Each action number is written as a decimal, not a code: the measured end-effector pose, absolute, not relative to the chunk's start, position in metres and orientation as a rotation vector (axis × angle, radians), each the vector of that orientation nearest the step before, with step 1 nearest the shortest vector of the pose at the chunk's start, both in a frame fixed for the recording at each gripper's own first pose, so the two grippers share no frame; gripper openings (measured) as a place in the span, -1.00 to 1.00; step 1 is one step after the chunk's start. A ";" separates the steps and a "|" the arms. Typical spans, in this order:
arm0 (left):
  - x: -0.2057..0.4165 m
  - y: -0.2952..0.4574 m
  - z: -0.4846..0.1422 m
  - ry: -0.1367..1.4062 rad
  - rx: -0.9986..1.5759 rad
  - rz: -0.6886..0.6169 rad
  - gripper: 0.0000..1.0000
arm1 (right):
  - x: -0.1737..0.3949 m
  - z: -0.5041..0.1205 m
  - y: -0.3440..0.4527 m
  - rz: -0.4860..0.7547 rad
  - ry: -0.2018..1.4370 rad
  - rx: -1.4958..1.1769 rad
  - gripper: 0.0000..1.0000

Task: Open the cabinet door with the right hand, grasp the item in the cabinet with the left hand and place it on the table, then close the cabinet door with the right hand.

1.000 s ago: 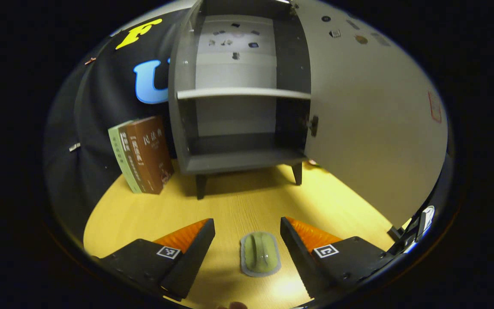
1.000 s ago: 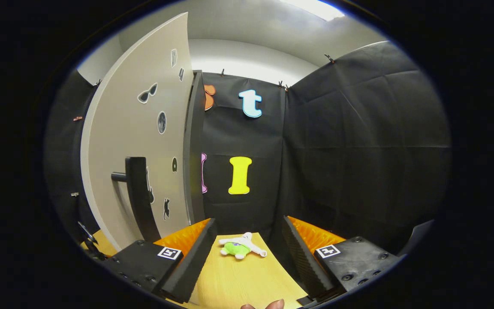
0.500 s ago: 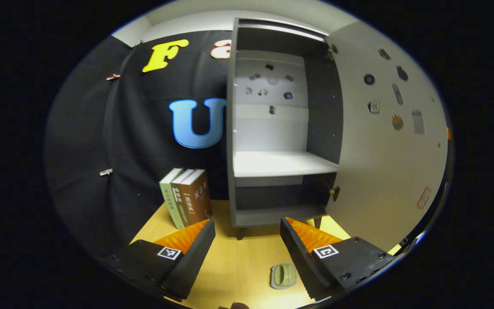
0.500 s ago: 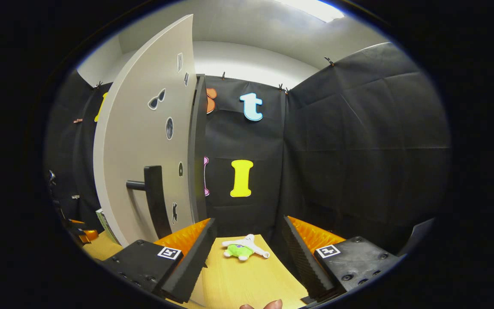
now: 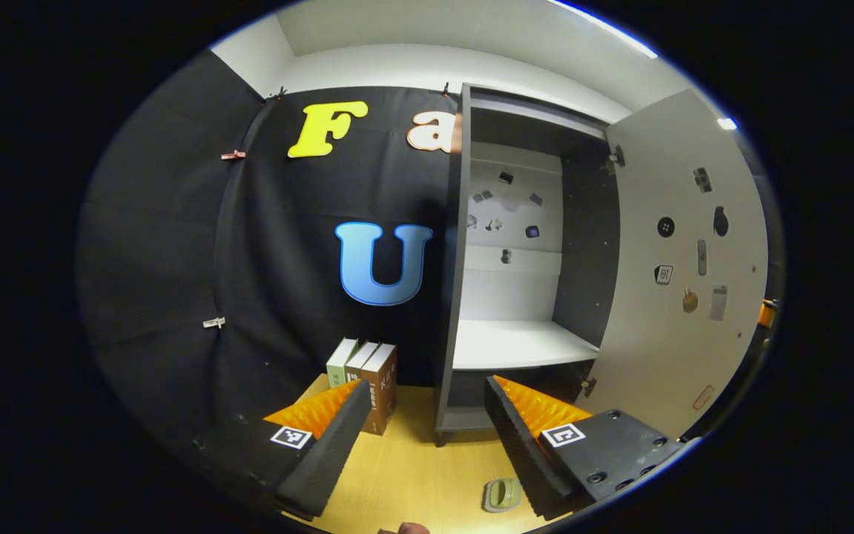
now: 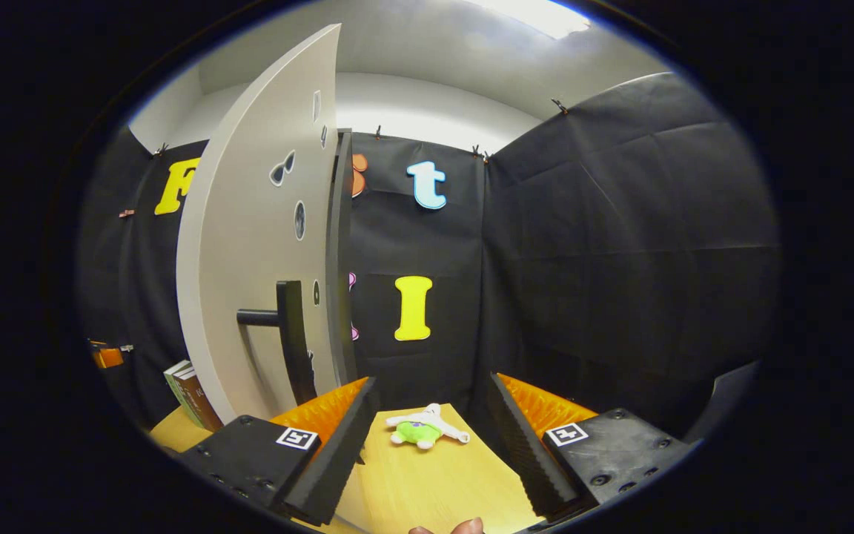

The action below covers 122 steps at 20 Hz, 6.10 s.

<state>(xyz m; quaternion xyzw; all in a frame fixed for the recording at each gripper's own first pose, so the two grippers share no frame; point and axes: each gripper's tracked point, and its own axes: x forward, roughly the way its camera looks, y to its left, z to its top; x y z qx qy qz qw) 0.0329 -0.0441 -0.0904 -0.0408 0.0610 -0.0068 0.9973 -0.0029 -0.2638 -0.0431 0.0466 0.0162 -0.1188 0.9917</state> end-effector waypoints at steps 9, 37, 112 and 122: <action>0.014 0.016 -0.079 0.112 -0.094 0.004 0.94 | -0.012 -0.042 -0.231 -0.280 0.031 0.096 0.91; -0.002 0.027 -0.061 0.100 -0.067 -0.001 0.93 | 0.035 -0.052 0.016 0.156 0.081 0.114 0.96; -0.013 -0.007 -0.017 0.013 -0.025 0.000 0.93 | -0.008 -0.013 -0.037 0.031 -0.064 0.100 0.95; -0.015 -0.004 -0.013 -0.012 -0.013 0.008 0.92 | -0.010 -0.016 -0.030 0.045 -0.046 0.107 0.95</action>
